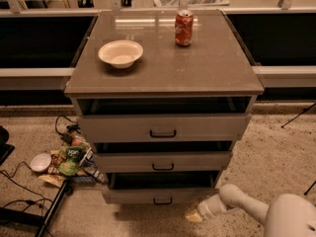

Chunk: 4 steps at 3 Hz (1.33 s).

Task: Close bottom drawer

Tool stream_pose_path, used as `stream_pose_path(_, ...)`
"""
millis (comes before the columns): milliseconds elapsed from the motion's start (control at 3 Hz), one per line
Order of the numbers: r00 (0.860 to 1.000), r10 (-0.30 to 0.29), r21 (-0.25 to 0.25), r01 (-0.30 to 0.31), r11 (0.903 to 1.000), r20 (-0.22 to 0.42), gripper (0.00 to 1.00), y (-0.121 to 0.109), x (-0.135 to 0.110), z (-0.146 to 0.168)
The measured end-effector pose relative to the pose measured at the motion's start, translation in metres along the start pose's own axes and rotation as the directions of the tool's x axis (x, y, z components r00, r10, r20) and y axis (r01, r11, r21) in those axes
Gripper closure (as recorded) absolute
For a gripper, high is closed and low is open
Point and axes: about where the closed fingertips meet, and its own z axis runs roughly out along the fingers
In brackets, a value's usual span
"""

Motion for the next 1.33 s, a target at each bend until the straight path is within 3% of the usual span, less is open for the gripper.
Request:
stream_pose_path(667, 0.996, -0.058, 0.0, 0.058, 0.9983, 0.069, 1.0, -0.056, -0.022, 0.002)
stream_pose_path(1333, 0.995, -0.066, 0.007, 0.066, 0.9978, 0.07, 1.0, -0.059, -0.026, 0.003)
